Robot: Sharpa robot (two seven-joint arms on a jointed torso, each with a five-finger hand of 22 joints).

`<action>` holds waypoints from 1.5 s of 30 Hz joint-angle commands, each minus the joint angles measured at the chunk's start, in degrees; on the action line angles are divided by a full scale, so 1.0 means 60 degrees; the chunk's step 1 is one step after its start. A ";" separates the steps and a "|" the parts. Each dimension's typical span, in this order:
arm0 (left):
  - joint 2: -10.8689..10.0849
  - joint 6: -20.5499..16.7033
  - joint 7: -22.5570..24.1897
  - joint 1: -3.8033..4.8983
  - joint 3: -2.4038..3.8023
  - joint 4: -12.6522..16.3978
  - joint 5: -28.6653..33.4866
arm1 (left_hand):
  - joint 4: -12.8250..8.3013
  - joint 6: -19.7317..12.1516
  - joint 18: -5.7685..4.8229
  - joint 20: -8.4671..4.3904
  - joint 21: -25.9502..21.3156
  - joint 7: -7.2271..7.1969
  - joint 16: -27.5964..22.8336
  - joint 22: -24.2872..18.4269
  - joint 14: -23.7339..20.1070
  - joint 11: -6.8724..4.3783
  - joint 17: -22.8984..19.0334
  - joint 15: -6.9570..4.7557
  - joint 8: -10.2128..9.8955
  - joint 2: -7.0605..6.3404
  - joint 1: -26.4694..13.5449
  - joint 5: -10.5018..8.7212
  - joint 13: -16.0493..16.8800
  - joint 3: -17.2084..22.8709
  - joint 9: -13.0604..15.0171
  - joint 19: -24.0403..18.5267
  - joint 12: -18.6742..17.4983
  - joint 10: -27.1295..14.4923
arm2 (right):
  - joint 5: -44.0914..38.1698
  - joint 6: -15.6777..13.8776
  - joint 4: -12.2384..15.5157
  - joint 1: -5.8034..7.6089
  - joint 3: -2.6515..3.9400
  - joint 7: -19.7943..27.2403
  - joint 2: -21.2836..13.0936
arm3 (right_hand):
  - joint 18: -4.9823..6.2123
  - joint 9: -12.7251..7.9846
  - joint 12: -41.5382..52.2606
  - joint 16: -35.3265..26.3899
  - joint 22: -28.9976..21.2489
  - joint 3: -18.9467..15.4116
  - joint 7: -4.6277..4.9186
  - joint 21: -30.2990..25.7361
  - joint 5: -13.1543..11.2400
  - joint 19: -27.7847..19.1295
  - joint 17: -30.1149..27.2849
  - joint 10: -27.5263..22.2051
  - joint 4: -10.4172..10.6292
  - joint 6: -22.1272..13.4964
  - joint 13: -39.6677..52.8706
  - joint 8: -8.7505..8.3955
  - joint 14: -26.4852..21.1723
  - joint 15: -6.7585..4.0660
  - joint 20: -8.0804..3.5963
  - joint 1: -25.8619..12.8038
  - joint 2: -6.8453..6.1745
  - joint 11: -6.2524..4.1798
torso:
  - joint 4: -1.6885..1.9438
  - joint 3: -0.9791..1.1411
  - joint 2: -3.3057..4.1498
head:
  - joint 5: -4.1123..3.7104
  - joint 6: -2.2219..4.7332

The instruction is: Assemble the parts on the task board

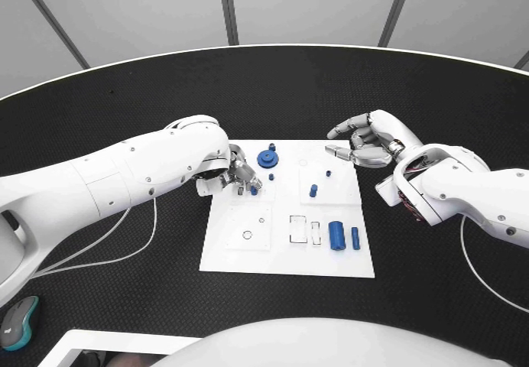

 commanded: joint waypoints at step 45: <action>-0.1104 -0.0681 0.0025 0.0109 0.0196 0.0967 0.0467 | 0.1339 -0.0048 -0.0071 -0.0005 -0.0065 0.0117 0.0038 -0.0048 0.0847 0.0153 0.2050 0.0010 -0.0313 -0.0031 0.0275 -0.2014 -0.0398 -0.1298 0.0257 0.0002 0.0019 -0.0272 | 0.0000 -0.0039 -0.0270 -0.0003 -0.0001 0.0054 0.0074 | 0.0105 -0.0003 -0.0068 -0.0080 0.1569 -0.0102 -0.0003 -0.0106 0.0007 0.0478 0.1843 -0.0039 0.0197 -0.0028 0.1090 0.0013 0.0820 -0.0076 -0.0092 -0.0171 0.0013 -0.0024 | 0.0018 -0.0008 -0.0008 | 0.0057 0.0245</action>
